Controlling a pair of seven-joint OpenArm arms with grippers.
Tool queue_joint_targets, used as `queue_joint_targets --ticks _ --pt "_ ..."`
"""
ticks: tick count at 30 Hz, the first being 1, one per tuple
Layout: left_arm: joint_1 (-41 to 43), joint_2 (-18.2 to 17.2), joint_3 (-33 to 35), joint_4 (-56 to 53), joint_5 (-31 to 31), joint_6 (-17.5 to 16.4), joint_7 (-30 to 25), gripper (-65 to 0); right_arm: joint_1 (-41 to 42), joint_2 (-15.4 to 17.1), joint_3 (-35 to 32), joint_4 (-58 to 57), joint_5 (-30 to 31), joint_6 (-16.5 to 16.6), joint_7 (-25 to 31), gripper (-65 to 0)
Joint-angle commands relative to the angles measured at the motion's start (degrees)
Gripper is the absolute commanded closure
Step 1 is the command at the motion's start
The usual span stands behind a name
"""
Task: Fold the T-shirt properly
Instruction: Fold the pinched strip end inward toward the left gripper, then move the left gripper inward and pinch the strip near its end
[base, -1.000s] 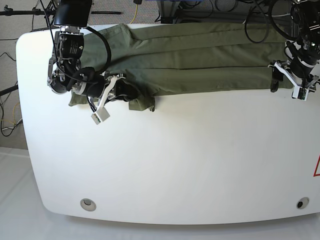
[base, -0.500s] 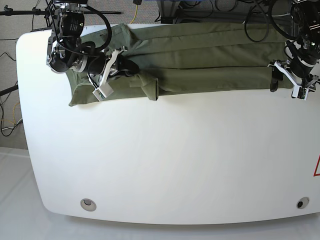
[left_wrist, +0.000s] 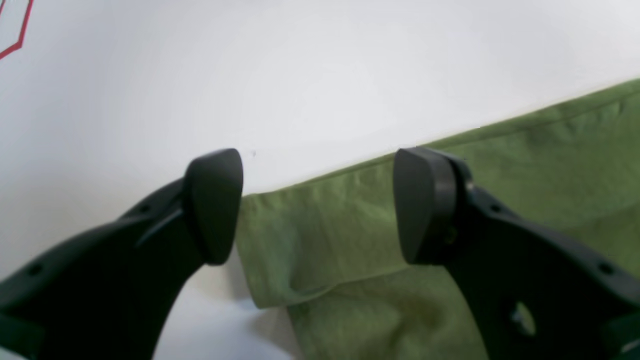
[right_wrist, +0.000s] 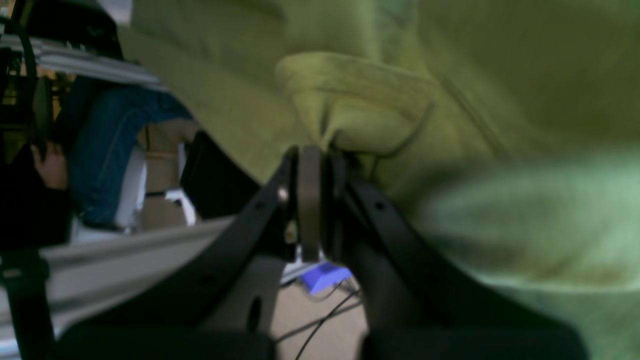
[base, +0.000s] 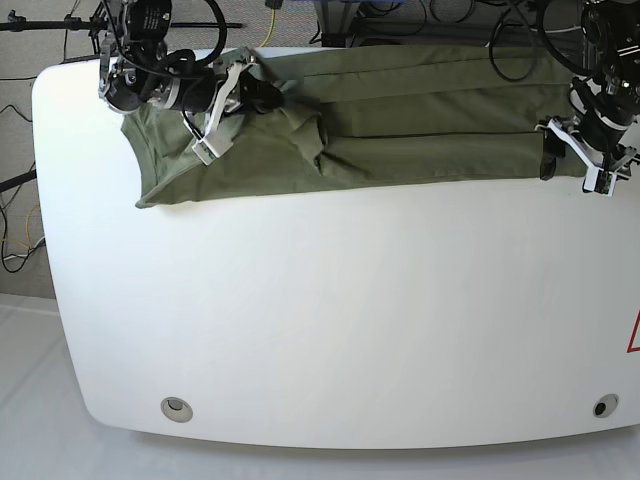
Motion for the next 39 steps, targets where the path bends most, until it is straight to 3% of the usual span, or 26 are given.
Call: queue_joint_targets --ticks 1,4,6,10,12,18,24,34,39 --pt "-0.32 -1.30 -0.56 0.63 -0.74 0.12 -1.17 -43.2 0.84 0.35 0.01 0.93 2.22 0.58 1.04 0.0" --pt "-0.67 -1.38 -0.57 0.43 -0.79 0.12 -0.69 -43.4 1.65 0.49 0.02 0.58 3.52 0.81 0.64 -6.9" --pt "-0.73 -1.53 -0.51 0.34 -0.72 0.17 -0.54 -43.6 1.91 0.76 -0.06 0.29 4.70 0.80 0.56 -15.9" --pt "-0.80 -1.63 -0.42 0.35 -0.67 0.25 -0.39 -43.4 2.19 1.86 0.05 -0.34 5.90 0.70 0.50 -34.5" --pt "-0.49 -1.60 -0.44 0.61 -0.80 0.47 -0.17 -43.4 1.92 4.44 -0.24 -0.57 7.44 0.41 0.88 -49.8" --pt "-0.41 -1.65 -0.55 0.62 -0.70 0.30 -0.14 -43.6 2.69 8.48 -0.99 -0.52 8.38 0.08 0.97 -49.1" --pt "-0.65 -1.74 -0.56 0.50 -0.60 0.49 -0.47 -43.4 4.05 9.84 -0.60 0.00 6.46 -0.29 1.58 -49.7" --pt "-0.05 -1.75 -0.11 0.79 -0.46 0.37 -0.91 -42.8 7.27 8.06 0.89 2.23 -6.62 -0.41 4.43 -48.0" --pt "0.38 -1.73 0.07 0.86 -0.45 0.41 -0.98 -43.0 8.43 7.12 0.98 2.44 -9.25 -0.50 4.81 -47.1"
